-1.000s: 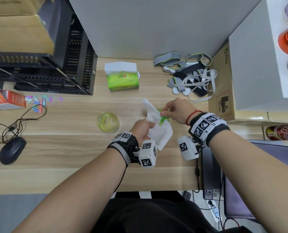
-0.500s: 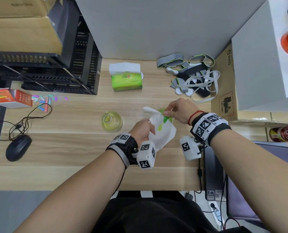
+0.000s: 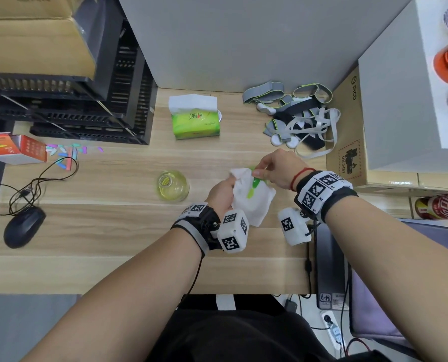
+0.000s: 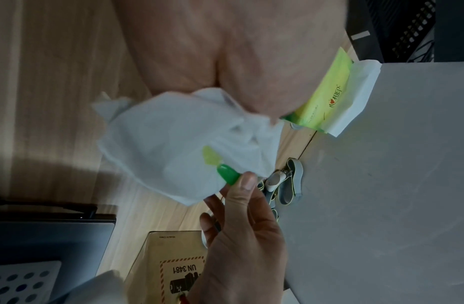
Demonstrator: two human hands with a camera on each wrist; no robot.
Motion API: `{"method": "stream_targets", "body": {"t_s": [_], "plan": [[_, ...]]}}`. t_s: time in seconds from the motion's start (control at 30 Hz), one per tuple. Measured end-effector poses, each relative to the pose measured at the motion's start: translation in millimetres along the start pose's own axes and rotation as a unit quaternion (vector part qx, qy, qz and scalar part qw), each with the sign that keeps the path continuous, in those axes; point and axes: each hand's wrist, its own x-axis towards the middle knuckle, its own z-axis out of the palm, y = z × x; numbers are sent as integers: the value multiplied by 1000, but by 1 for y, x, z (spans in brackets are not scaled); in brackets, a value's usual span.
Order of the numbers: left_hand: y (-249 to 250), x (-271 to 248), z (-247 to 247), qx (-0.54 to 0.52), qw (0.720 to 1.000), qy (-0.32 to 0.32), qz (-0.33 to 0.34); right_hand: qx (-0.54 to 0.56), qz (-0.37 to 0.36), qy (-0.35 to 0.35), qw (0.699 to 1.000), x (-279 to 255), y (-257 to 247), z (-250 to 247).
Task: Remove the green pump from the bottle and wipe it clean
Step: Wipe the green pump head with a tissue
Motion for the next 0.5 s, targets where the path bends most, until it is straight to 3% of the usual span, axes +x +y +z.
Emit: {"method": "stream_targets", "body": {"t_s": [0.1, 0.5], "plan": [[3, -5, 4, 84, 995, -33, 30, -4, -2, 3, 1000, 1, 1, 1], [-2, -14, 9, 82, 993, -16, 84, 5, -1, 7, 1000, -1, -1, 0]]}}
